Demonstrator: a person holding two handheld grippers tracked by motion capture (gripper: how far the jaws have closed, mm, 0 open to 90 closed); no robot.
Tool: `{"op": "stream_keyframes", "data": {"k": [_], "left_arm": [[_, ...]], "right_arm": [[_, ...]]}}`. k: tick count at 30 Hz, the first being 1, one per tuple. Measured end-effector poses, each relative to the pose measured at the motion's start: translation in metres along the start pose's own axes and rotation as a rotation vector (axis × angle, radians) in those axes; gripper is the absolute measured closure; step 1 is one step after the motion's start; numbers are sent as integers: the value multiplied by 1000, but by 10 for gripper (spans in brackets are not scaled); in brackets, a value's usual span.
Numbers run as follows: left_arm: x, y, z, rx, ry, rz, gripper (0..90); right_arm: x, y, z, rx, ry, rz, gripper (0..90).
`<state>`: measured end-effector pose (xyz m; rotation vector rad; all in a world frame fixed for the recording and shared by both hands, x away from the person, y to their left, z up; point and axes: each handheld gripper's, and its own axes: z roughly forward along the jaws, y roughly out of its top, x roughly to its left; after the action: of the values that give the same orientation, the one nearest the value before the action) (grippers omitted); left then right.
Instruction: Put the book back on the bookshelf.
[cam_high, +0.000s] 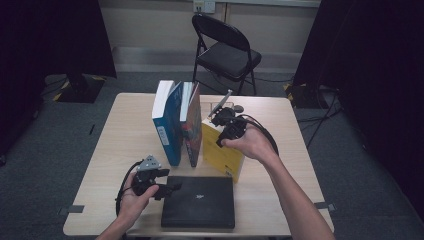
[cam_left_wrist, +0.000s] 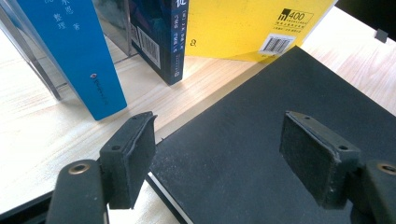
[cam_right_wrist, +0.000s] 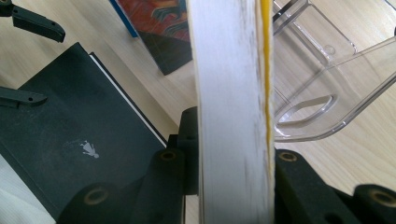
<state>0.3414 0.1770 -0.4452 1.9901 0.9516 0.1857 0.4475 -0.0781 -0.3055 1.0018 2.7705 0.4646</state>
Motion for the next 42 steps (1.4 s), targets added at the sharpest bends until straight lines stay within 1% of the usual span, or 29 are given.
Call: {"op": "stream_keyframes", "data": {"k": [6,7,14,22,26,27,32,34,37,42], "left_arm": [[1,0,0,-3,3,-4,264],[1,0,0,-4,5,-4,264],[1,0,1,-2,4,-5,264],[1,0,1,-1,3,-7,264],[2,0,1,2,3,-9,264],[2,0,1,2,3,-9,264],[3,0,3,6,4,-11,264],[3,0,3,7,4,-9,264],[3,0,3,7,4,-7,264],[4,0,4,8,6,-15,264]], "right_arm": [[-4,-1,1,7,-1,14,734],[-4,-1,1,8,-7,15,739],[0,0,0,15,-17,33,749],[-1,0,0,17,-19,90,751],[-2,2,0,17,-33,118,750],[-3,3,-1,18,-32,131,751],[-3,10,-3,0,-32,161,750],[-2,13,-3,2,-38,172,750],[-4,20,-1,-1,-32,196,750],[-5,28,-1,2,-29,235,750]]}}
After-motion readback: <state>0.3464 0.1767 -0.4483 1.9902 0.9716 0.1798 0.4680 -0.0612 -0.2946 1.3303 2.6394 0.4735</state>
